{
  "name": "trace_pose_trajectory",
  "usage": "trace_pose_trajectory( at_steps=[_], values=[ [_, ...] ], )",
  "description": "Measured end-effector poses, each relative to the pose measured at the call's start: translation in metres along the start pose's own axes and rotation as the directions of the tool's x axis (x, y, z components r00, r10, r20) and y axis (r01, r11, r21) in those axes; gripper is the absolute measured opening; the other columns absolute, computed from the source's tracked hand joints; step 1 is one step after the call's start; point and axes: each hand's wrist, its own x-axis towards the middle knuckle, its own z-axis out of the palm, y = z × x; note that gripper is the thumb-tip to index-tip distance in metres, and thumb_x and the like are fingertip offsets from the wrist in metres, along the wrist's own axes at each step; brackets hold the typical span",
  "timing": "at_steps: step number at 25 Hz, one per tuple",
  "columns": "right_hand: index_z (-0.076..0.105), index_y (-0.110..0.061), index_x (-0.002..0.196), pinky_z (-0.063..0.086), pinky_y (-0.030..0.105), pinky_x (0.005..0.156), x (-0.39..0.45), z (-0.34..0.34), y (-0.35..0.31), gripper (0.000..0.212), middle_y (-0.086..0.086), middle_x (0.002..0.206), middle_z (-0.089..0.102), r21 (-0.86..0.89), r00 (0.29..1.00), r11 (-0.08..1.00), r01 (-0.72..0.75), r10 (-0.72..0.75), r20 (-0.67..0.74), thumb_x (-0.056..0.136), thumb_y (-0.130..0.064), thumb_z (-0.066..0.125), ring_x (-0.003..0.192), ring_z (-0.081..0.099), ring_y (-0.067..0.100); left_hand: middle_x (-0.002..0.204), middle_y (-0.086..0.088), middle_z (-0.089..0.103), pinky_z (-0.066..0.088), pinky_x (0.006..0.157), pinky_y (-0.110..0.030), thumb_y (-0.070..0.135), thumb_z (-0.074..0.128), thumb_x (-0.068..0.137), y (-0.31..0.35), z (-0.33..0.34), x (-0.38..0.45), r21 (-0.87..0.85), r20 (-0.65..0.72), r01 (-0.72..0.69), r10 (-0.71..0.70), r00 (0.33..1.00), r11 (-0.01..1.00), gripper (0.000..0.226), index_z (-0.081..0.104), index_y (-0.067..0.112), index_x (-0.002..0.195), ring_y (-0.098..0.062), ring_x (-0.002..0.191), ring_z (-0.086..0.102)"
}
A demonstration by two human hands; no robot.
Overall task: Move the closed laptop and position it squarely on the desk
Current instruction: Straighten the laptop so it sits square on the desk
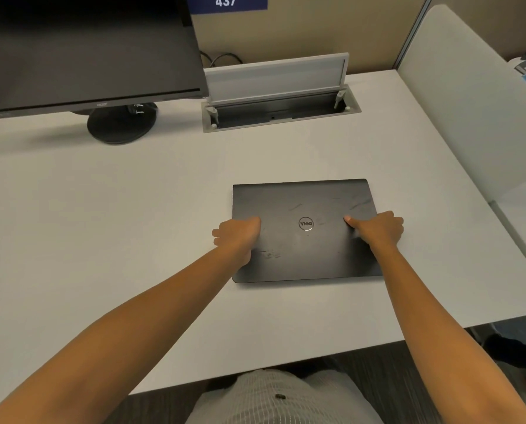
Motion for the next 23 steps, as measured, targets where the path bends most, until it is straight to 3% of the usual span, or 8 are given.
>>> trace_pose_trajectory(
  at_steps=[5, 12, 15, 17, 20, 21, 23],
  values=[
    [0.057, 0.004, 0.123, 0.043, 0.04, 0.105, 0.0, -0.002, 0.001, 0.083, 0.02, 0.13, 0.057, -0.028, 0.999, 0.999, 0.035, -0.035, 0.017, 0.073, -0.058, 0.08, 0.129, 0.047, 0.034, 0.136, -0.009, 0.039, 0.042, 0.087, -0.035, 0.034, 0.065, 0.08, -0.01, 0.004, -0.006, 0.043, -0.051, -0.008, 0.01, 0.999, 0.999, 0.065, 0.045, 0.007, 0.136, -0.029, 0.121, 0.043],
    [0.06, 0.004, 0.122, 0.05, 0.041, 0.098, 0.0, -0.004, 0.009, 0.084, 0.02, 0.127, 0.059, 0.028, 0.996, 0.996, 0.083, -0.083, 0.024, 0.071, -0.059, 0.08, 0.119, 0.056, 0.034, 0.132, -0.012, 0.042, 0.047, 0.099, -0.038, 0.028, 0.061, 0.082, -0.01, 0.005, -0.003, 0.064, -0.088, -0.012, 0.018, 0.996, 0.998, 0.055, 0.05, 0.003, 0.129, -0.029, 0.118, 0.044],
    [0.066, 0.004, 0.114, 0.055, 0.034, 0.075, 0.0, -0.006, 0.011, 0.074, 0.019, 0.115, 0.067, 0.048, 0.994, 0.994, 0.097, -0.099, 0.051, 0.073, -0.056, 0.08, 0.101, 0.064, 0.031, 0.132, -0.01, 0.038, 0.043, 0.088, -0.033, 0.028, 0.064, 0.079, -0.005, 0.006, -0.006, 0.1, -0.073, -0.007, 0.014, 0.997, 0.995, 0.056, 0.049, 0.005, 0.128, -0.027, 0.116, 0.04],
    [0.07, 0.003, 0.099, 0.042, 0.026, 0.057, 0.0, -0.009, 0.011, 0.061, 0.016, 0.098, 0.071, 0.063, 0.992, 0.992, 0.11, -0.113, 0.059, 0.076, -0.052, 0.08, 0.083, 0.061, 0.026, 0.133, -0.01, 0.037, 0.039, 0.081, -0.033, 0.029, 0.066, 0.08, -0.003, 0.005, -0.006, 0.123, -0.04, -0.019, 0.024, 0.999, 0.992, 0.056, 0.048, 0.006, 0.129, -0.026, 0.113, 0.039],
    [0.058, -0.008, 0.068, 0.033, 0.025, 0.051, 0.002, -0.012, 0.011, 0.047, 0.006, 0.069, 0.06, 0.071, 0.994, 0.993, 0.093, -0.096, 0.049, 0.078, -0.047, 0.081, 0.072, 0.055, 0.024, 0.135, -0.01, 0.035, 0.037, 0.078, -0.033, 0.029, 0.065, 0.081, -0.002, 0.004, -0.002, 0.143, -0.004, -0.031, 0.032, 0.999, 0.989, 0.056, 0.049, 0.008, 0.13, -0.025, 0.112, 0.038],
    [0.053, -0.01, 0.063, 0.032, 0.025, 0.05, 0.003, -0.013, 0.01, 0.048, 0.004, 0.065, 0.056, 0.066, 0.994, 0.993, 0.093, -0.097, 0.054, 0.078, -0.046, 0.081, 0.071, 0.054, 0.025, 0.135, -0.01, 0.035, 0.037, 0.078, -0.033, 0.029, 0.065, 0.082, -0.001, 0.004, -0.001, 0.143, 0.005, -0.032, 0.032, 0.999, 0.989, 0.056, 0.049, 0.008, 0.131, -0.025, 0.11, 0.038],
    [0.062, -0.003, 0.071, 0.042, 0.028, 0.055, 0.007, -0.013, 0.01, 0.045, 0.011, 0.073, 0.064, 0.066, 0.992, 0.993, 0.102, -0.107, 0.071, 0.08, -0.044, 0.081, 0.074, 0.058, 0.028, 0.134, -0.01, 0.035, 0.039, 0.079, -0.033, 0.028, 0.063, 0.082, 0.002, 0.004, 0.002, 0.135, 0.024, -0.043, 0.04, 0.999, 0.99, 0.055, 0.049, 0.008, 0.132, -0.025, 0.107, 0.038]
  ],
)
